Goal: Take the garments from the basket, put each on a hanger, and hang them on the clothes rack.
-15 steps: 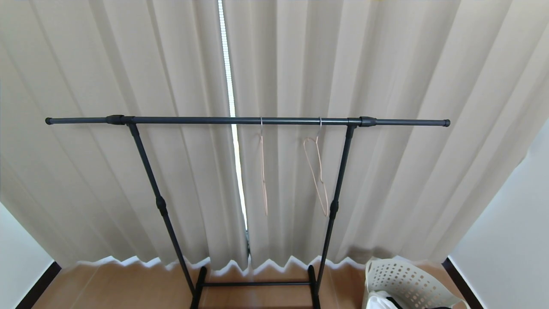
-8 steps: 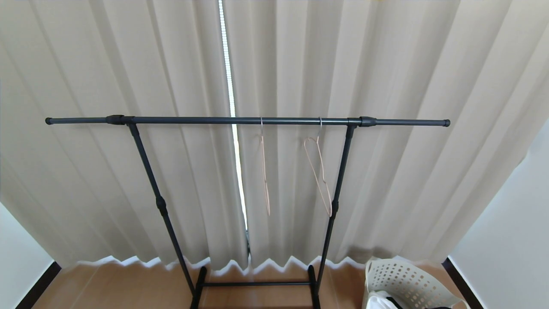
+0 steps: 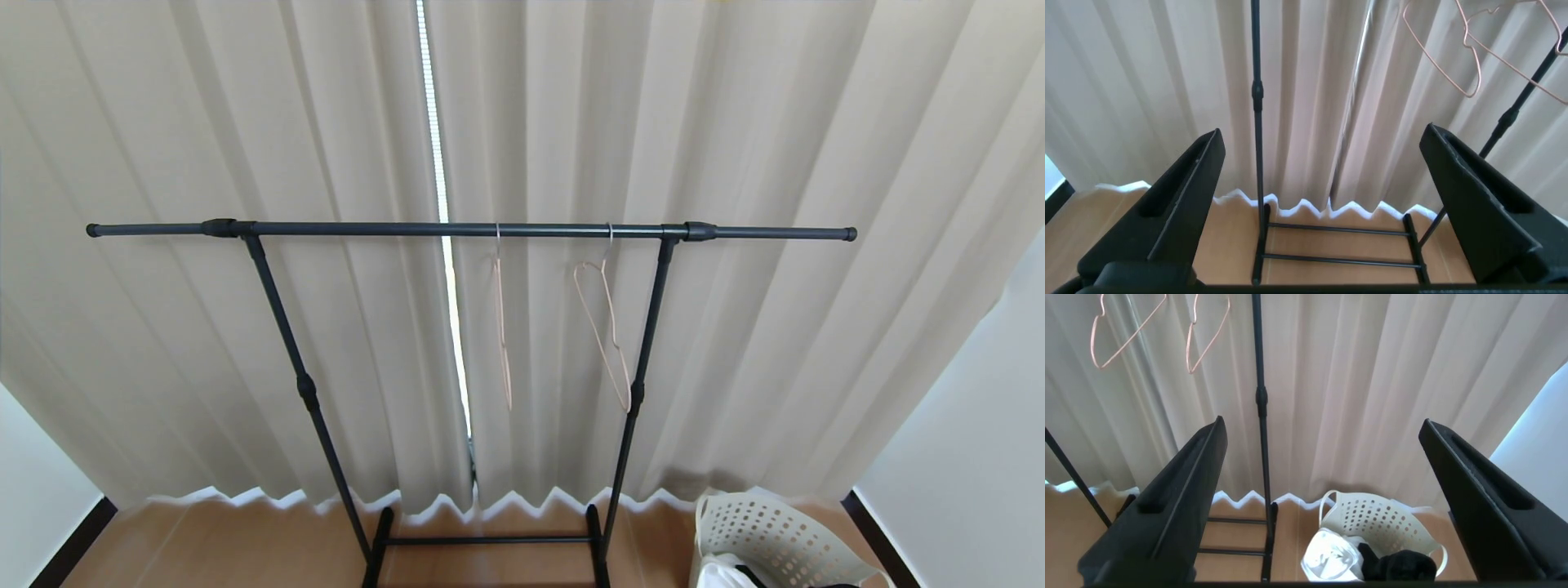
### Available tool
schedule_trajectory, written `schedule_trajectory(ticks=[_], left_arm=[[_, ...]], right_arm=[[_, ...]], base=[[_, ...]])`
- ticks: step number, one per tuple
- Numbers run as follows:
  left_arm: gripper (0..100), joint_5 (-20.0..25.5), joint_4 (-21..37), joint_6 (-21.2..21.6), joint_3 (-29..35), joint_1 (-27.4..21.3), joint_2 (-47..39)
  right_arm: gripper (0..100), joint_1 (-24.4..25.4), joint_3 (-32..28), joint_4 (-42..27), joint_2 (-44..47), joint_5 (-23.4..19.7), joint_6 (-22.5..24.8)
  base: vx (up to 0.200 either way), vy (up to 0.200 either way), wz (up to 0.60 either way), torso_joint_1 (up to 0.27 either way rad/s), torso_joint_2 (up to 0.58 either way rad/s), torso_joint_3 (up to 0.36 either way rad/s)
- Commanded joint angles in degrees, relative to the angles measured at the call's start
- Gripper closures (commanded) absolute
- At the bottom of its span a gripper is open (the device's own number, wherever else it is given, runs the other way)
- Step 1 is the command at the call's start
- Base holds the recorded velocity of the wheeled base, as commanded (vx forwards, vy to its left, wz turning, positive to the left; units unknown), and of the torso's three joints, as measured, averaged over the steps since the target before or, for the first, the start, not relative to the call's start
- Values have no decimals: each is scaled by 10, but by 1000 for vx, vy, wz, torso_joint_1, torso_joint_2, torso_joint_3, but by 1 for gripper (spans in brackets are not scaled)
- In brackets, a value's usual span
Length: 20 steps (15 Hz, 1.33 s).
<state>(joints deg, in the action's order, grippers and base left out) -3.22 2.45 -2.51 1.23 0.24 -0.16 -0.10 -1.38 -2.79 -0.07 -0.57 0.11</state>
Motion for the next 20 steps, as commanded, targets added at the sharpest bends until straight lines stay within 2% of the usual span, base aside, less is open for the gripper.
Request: schedule_trajectory(ticks=[1, 20], left_arm=[[0, 1, 0, 1, 0, 0, 0], [0, 1, -1, -3, -1, -1, 0]], right_arm=[[0, 0, 1, 0, 1, 0, 0], [0, 0, 0, 0, 1, -1, -5]], base=[[0, 0, 0, 0, 0, 0], [0, 0, 0, 0, 0, 0]])
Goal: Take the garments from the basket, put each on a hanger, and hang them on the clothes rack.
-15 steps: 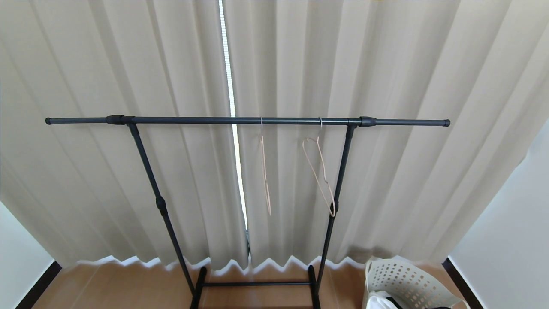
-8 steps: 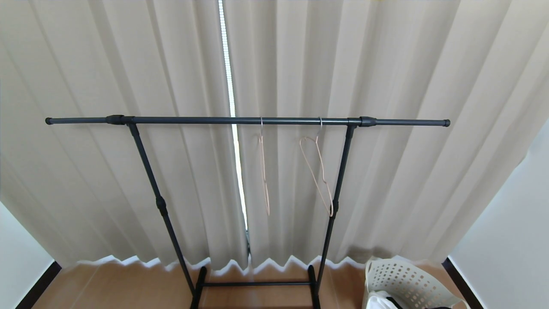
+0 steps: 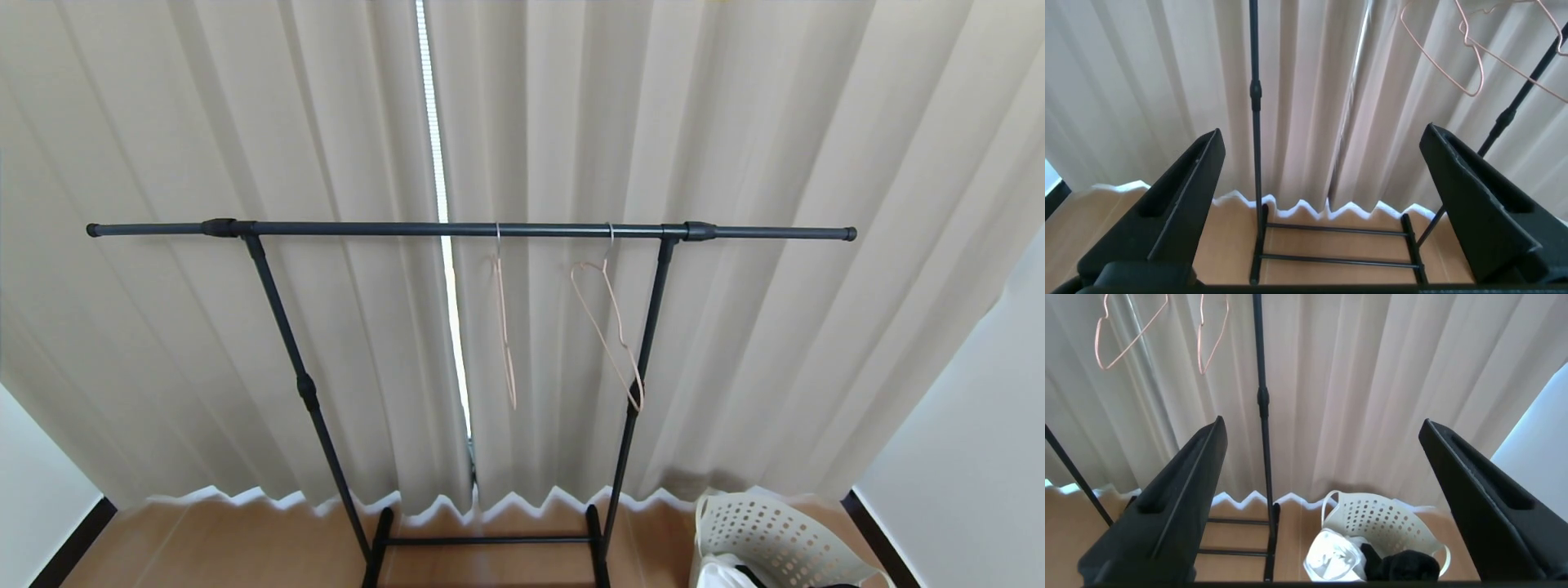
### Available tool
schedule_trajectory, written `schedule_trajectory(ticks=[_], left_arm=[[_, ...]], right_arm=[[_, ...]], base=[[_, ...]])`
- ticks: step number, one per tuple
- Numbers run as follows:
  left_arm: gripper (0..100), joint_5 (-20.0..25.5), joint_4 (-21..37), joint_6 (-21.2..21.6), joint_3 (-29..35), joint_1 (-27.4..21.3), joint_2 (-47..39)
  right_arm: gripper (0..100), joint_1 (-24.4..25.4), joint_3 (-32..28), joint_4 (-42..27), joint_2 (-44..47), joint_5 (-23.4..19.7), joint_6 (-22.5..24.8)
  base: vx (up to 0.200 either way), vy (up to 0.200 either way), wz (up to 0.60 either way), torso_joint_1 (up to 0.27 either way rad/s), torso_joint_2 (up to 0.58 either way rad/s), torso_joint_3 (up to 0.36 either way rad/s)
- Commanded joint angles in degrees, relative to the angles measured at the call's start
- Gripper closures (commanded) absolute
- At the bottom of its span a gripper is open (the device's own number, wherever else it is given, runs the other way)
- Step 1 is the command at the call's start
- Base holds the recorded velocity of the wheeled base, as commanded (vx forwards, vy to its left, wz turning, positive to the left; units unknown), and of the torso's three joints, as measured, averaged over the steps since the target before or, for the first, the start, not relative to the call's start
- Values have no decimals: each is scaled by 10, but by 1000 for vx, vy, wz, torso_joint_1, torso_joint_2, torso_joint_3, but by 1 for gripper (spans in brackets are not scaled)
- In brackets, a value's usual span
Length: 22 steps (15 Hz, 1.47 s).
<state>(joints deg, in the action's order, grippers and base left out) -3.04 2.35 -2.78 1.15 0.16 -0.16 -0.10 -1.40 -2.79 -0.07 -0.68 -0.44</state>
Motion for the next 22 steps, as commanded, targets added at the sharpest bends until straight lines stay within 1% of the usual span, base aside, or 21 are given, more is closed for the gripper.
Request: schedule_trajectory(ticks=[1, 12, 22], left_arm=[[0, 0, 0, 0, 0, 0, 0], [0, 0, 0, 0, 0, 0, 0], [0, 0, 0, -1, 0, 0, 0]], right_arm=[[0, 0, 0, 0, 1, 0, 0], [0, 0, 0, 0, 1, 0, 0], [0, 0, 0, 0, 1, 0, 0]], base=[[0, 0, 0, -105, 242, 129], [0, 0, 0, -142, 321, 171], [0, 0, 0, -155, 356, 204]])
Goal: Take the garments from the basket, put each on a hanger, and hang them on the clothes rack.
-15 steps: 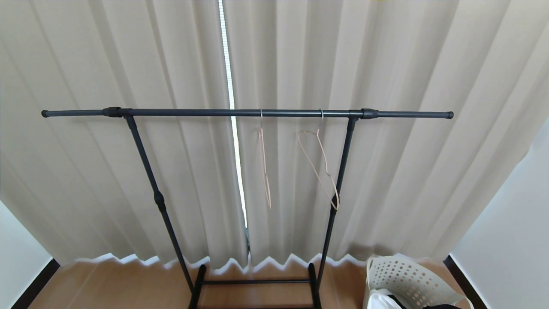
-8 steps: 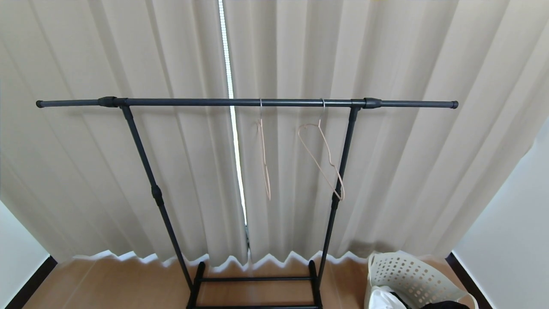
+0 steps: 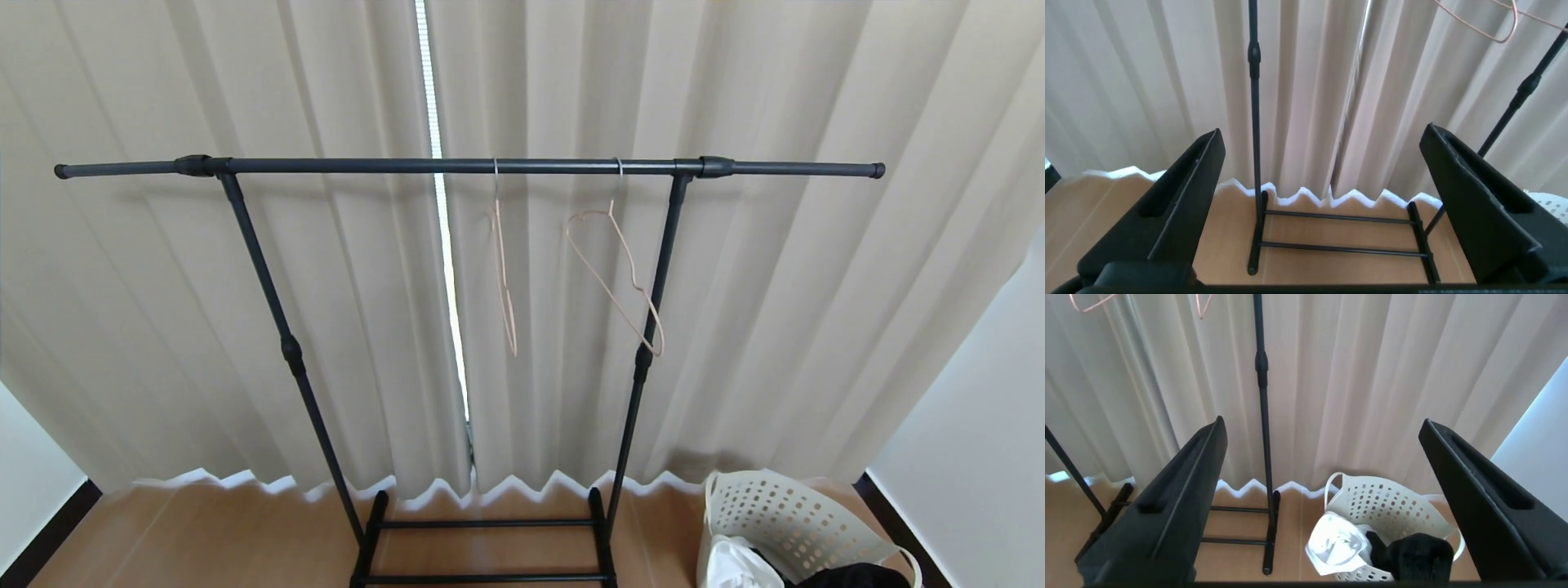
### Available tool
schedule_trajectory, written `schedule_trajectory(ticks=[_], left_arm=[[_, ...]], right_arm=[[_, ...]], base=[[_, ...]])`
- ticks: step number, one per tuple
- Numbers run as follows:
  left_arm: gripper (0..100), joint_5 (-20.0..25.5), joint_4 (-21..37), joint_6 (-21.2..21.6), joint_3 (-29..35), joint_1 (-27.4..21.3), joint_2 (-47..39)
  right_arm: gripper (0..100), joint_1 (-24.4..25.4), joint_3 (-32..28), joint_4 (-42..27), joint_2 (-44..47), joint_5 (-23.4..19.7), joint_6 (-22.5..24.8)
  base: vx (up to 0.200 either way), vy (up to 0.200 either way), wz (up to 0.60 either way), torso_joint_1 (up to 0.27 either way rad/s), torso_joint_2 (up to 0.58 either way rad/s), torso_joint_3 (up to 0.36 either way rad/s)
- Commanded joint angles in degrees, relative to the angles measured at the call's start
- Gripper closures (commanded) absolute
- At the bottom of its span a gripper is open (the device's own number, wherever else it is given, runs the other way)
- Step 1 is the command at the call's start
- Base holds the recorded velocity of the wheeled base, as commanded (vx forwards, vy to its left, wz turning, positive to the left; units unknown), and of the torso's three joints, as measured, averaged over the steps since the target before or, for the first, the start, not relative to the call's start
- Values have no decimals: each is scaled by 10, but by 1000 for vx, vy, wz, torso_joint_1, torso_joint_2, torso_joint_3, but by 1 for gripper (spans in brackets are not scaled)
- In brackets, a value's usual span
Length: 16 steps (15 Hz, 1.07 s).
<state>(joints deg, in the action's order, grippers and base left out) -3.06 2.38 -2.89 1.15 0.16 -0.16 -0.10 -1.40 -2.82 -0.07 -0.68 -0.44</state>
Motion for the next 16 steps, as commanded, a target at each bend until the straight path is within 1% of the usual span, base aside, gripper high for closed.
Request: schedule_trajectory(ticks=[1, 4, 11, 16], left_arm=[[0, 0, 0, 0, 0, 0, 0], [0, 0, 0, -1, 0, 0, 0], [0, 0, 0, -1, 0, 0, 0], [0, 0, 0, -1, 0, 0, 0]], right_arm=[[0, 0, 0, 0, 1, 0, 0], [0, 0, 0, 0, 1, 0, -1], [0, 0, 0, 0, 1, 0, -1], [0, 0, 0, 0, 1, 0, -1]], base=[[0, 0, 0, -168, 388, 217], [0, 0, 0, -181, 445, 261], [0, 0, 0, -210, 540, 329], [0, 0, 0, -177, 513, 337]])
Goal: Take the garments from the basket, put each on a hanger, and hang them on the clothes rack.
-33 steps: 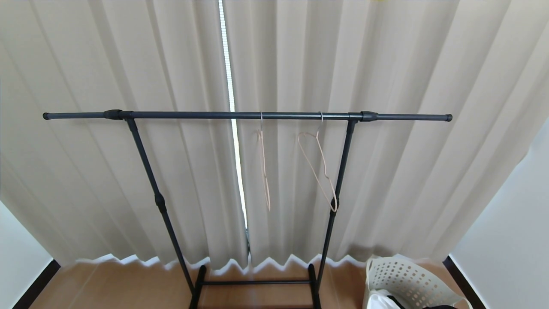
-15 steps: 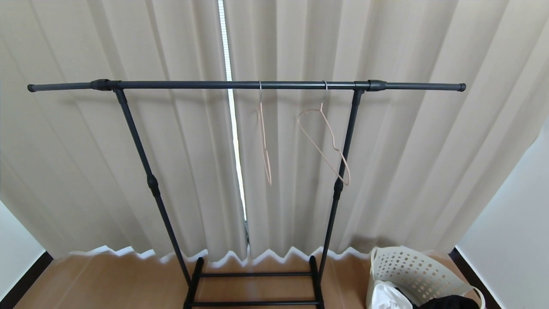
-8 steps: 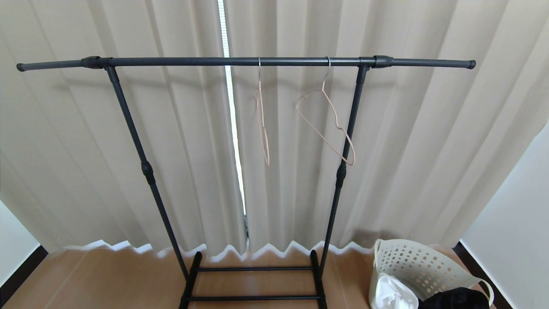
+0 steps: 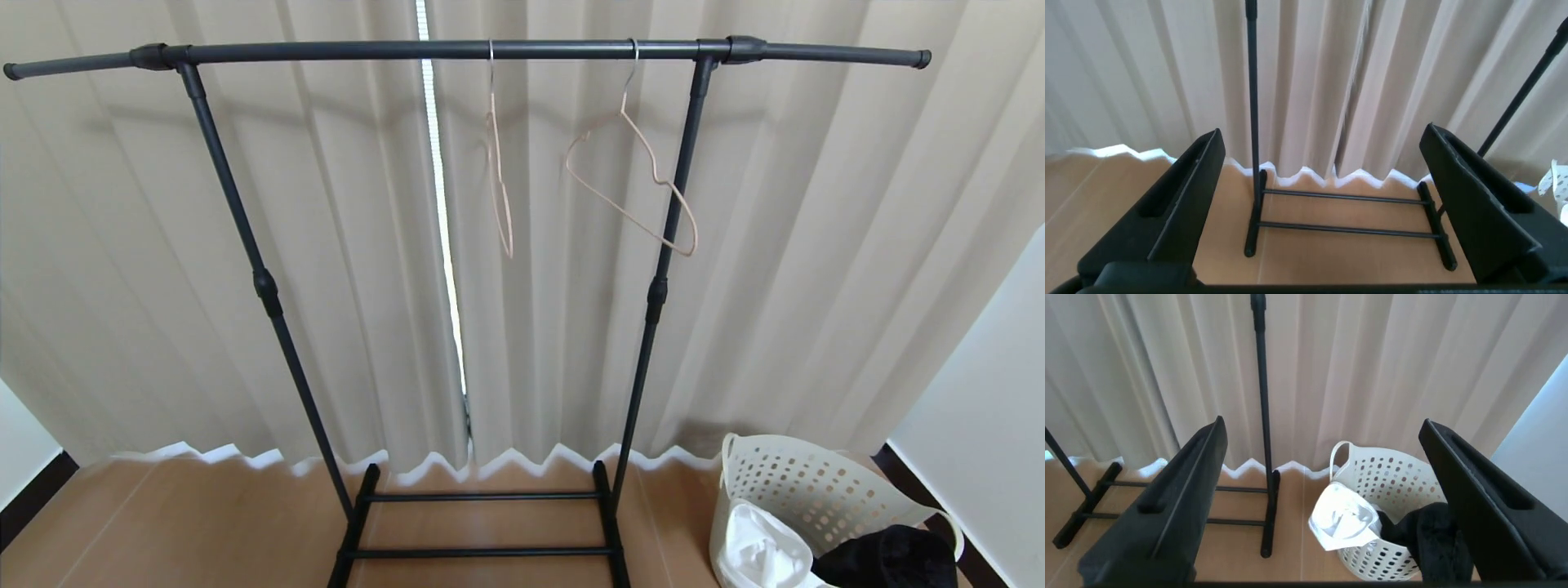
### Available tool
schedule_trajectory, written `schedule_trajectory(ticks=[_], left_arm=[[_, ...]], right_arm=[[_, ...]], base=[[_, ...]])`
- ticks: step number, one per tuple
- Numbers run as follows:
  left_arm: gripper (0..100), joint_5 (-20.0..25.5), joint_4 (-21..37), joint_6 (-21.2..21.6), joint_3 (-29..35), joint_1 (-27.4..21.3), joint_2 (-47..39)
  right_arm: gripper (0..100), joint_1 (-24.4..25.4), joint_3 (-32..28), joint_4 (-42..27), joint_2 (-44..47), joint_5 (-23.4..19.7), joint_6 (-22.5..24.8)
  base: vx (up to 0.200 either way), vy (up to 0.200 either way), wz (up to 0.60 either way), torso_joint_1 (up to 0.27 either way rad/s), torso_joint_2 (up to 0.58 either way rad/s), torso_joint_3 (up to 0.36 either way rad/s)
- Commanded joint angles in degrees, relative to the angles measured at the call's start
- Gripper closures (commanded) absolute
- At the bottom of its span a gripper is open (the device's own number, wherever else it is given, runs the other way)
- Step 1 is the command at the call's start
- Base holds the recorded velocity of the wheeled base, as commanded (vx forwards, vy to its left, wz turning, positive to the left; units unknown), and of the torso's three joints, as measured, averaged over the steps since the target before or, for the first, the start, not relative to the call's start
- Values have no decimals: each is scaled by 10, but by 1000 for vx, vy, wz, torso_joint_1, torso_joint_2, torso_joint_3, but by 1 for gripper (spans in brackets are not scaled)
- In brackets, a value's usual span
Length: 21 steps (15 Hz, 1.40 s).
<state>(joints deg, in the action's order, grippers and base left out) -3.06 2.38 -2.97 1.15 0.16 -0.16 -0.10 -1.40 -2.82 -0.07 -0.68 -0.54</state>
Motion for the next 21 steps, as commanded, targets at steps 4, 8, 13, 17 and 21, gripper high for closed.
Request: schedule_trajectory(ticks=[4, 8, 13, 17, 21], left_arm=[[0, 0, 0, 0, 0, 0, 0], [0, 0, 0, 0, 0, 0, 0], [0, 0, 0, 0, 0, 0, 0], [0, 0, 0, -1, 0, 0, 0], [0, 0, 0, 0, 0, 0, 0]], right_arm=[[0, 0, 0, 0, 1, 0, 1], [0, 0, 0, 0, 1, 0, 0], [0, 0, 0, 0, 1, 0, 0], [0, 0, 0, 0, 1, 0, 0], [0, 0, 0, 0, 1, 0, 0]], base=[[0, 0, 0, -150, 483, 344], [0, 0, 0, -110, 463, 355], [0, 0, 0, -38, 249, 207], [0, 0, -150, 1, 2, 2], [0, 0, -600, 1, 2, 5]])
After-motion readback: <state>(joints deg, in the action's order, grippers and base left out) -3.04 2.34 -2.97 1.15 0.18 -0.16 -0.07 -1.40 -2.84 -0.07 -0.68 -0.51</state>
